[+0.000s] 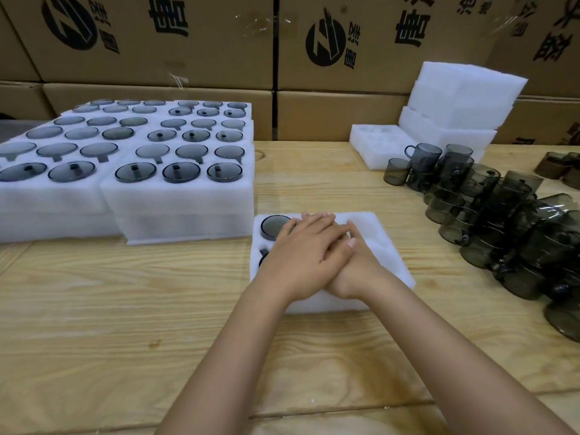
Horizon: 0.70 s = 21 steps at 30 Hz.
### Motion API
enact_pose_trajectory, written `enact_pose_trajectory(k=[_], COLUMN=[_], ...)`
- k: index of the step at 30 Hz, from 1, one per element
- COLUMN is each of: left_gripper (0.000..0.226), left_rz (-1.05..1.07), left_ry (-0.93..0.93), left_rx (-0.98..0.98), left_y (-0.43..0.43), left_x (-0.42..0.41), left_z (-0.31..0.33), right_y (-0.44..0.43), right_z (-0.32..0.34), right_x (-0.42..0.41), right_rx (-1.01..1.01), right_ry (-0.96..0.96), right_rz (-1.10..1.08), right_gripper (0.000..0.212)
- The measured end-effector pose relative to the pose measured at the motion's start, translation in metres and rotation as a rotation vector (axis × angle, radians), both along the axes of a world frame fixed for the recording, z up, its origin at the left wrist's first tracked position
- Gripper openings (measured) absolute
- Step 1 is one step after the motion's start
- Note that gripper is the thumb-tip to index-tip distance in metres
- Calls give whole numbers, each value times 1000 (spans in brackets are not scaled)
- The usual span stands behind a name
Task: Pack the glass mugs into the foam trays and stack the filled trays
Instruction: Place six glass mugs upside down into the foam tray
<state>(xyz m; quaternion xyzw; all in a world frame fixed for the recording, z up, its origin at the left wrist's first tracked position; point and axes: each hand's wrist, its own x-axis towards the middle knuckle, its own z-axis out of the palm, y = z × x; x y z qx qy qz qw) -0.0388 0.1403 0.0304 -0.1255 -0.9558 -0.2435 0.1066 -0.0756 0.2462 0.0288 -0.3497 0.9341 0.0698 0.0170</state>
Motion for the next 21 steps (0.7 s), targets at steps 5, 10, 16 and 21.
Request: enact_pose_trajectory(k=[5,10,16,21], left_gripper=[73,44,33,33], left_rz=[-16,68,116,124], left_ry=[149,254,91,55], left_rx=[19,28,139,104], left_y=[0,-1,-6,-6], left_x=[12,14,6,5], left_z=[6,3,2,2], right_y=[0,48,122,132], right_z=[-2,17,25,13], right_x=[3,-20,-69,-80], right_rx=[-526,-944,-170,22], right_ry=[60,356,494,431], right_rz=[1,-293,-790,-808], right_gripper=[36,22,33,31])
